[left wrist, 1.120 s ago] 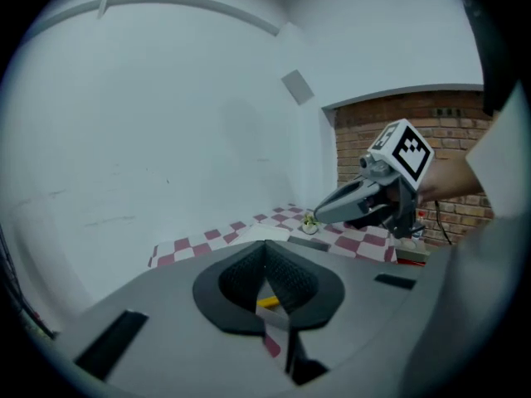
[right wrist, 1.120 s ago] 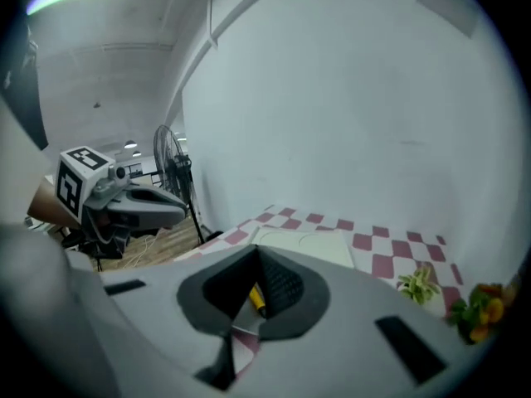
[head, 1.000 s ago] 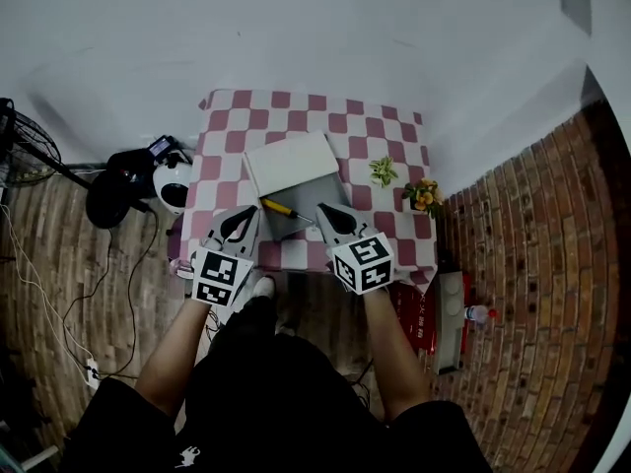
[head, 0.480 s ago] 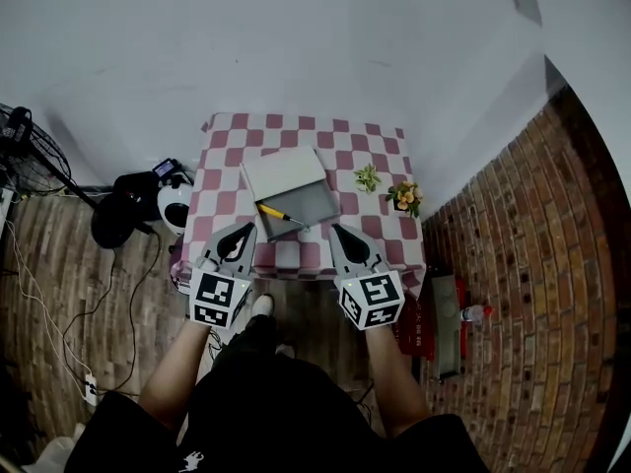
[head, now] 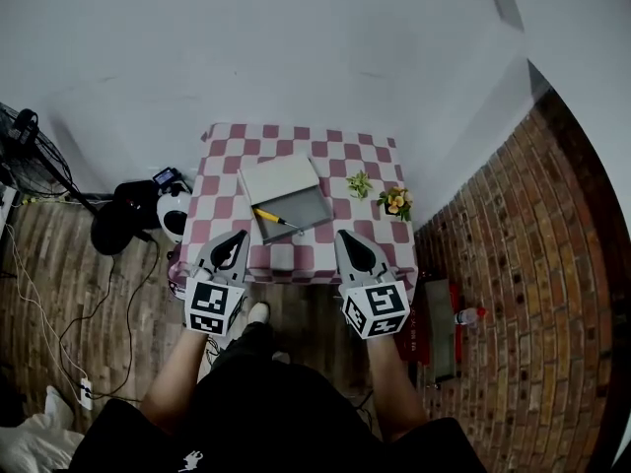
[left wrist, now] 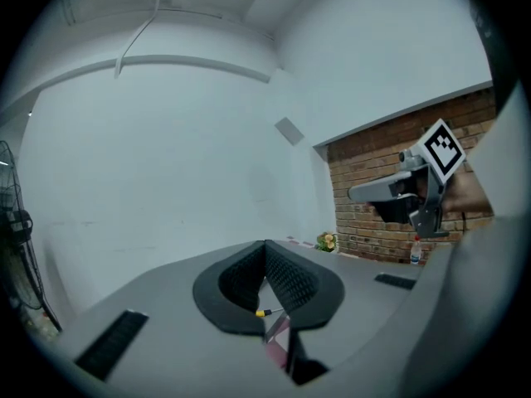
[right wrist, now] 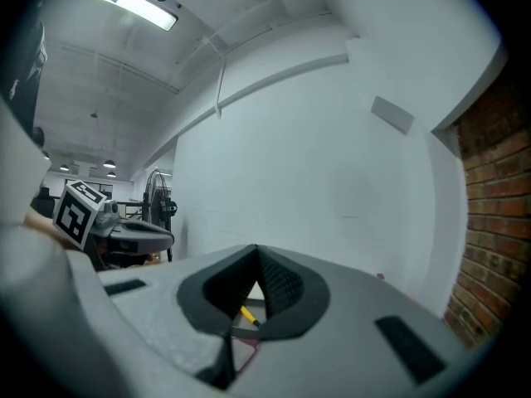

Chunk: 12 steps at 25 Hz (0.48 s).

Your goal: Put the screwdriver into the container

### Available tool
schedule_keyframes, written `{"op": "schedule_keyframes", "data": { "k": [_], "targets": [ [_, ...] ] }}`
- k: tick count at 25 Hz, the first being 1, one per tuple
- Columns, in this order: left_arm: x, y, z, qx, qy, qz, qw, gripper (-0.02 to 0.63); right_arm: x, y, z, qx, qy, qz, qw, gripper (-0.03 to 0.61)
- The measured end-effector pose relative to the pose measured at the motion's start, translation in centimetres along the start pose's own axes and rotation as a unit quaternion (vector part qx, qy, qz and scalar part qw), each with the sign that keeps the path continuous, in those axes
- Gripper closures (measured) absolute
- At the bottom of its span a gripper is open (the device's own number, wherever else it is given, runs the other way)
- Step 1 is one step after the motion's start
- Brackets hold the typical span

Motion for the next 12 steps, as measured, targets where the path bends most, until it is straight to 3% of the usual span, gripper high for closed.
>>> {"op": "schedule_keyframes", "data": {
  "k": [12],
  "targets": [
    [-0.3, 0.1, 1.0, 0.000, -0.001, 0.004, 1.0000, 0.611, -0.4, -0.6, 0.6, -0.003, -0.004, -0.001, 1.000, 0.577]
  ]
}}
Point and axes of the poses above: the fingertips, and each gripper's own axes: z forward along the fingers, y to its left, x out of its underside, the point moved 10 cm from there along -z, backward along the fingers, and after that the axes turned 12 degrees about z, right-handed, at the moved point
